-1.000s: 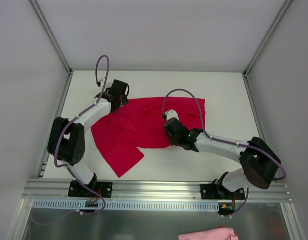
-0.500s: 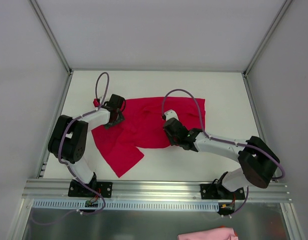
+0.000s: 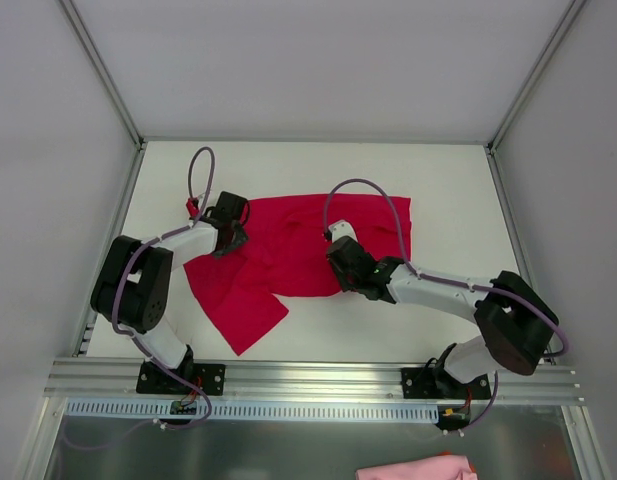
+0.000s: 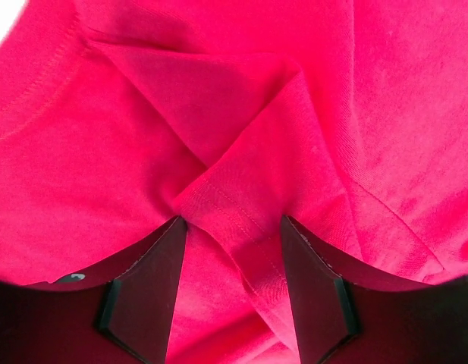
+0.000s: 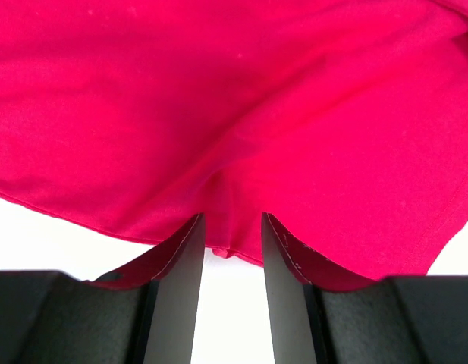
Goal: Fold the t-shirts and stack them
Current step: Fold the flattened tshirt in 1/3 of the way
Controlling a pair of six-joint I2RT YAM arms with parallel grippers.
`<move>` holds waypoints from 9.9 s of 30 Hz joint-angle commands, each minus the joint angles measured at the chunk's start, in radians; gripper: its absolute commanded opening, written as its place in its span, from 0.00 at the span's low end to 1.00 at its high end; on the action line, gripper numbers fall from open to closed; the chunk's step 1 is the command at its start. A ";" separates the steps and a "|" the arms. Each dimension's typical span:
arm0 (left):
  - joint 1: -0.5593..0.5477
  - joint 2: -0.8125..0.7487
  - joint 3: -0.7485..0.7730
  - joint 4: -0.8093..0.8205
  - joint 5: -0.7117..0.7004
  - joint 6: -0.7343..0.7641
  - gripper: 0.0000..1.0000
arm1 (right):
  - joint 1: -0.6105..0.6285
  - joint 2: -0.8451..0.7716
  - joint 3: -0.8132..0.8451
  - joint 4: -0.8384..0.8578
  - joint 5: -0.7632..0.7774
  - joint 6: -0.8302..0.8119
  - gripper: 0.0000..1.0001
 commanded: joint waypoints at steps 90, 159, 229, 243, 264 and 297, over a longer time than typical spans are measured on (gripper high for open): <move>-0.102 -0.216 -0.033 -0.216 -0.247 -0.103 0.00 | 0.007 0.033 0.032 -0.002 0.000 -0.013 0.40; 0.028 0.383 0.660 -0.316 -0.166 0.137 0.57 | 0.022 -0.036 0.011 -0.031 0.054 -0.015 0.40; 0.168 0.558 0.979 -0.487 -0.034 0.222 0.94 | 0.015 0.006 0.021 -0.042 0.105 -0.004 0.42; 0.100 0.143 0.654 -0.451 -0.118 0.165 0.99 | 0.002 -0.062 0.048 -0.055 0.086 -0.010 0.42; 0.260 0.190 0.498 -0.326 -0.016 0.105 0.76 | 0.002 -0.187 -0.061 -0.004 0.071 -0.001 0.43; 0.387 0.280 0.451 -0.259 0.158 0.102 0.62 | 0.002 -0.184 -0.061 -0.008 0.063 -0.004 0.43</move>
